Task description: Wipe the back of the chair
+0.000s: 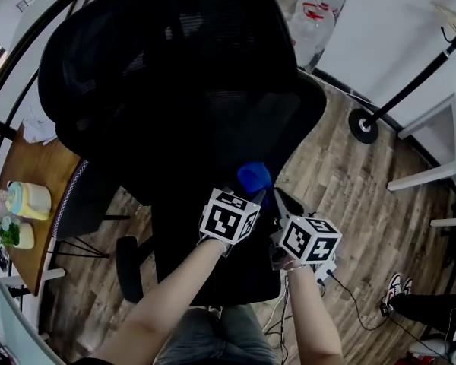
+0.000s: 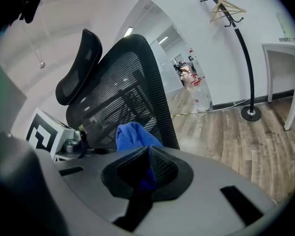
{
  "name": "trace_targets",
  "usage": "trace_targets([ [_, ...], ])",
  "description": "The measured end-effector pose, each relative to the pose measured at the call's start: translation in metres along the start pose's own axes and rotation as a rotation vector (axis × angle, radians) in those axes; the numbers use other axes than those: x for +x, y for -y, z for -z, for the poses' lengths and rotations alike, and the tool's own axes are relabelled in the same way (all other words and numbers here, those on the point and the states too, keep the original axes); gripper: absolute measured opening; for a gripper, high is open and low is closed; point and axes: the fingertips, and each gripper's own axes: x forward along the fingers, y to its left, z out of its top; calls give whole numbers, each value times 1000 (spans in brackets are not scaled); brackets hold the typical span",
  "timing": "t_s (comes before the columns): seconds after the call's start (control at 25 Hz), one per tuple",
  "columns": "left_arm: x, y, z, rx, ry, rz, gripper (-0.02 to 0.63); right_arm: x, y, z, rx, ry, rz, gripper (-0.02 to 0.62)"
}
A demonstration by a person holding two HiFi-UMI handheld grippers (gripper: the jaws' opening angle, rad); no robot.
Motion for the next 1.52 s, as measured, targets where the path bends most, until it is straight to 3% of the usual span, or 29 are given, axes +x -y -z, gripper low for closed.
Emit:
trace_targets([
  [0.88,-62,-69,23,-143,64,-158,123,38,-65,17,-73,-83,-124,31],
  [1.52,-130,-134,49,-265,123,-282,123,66,-139,38,-140,-149,-231,31],
])
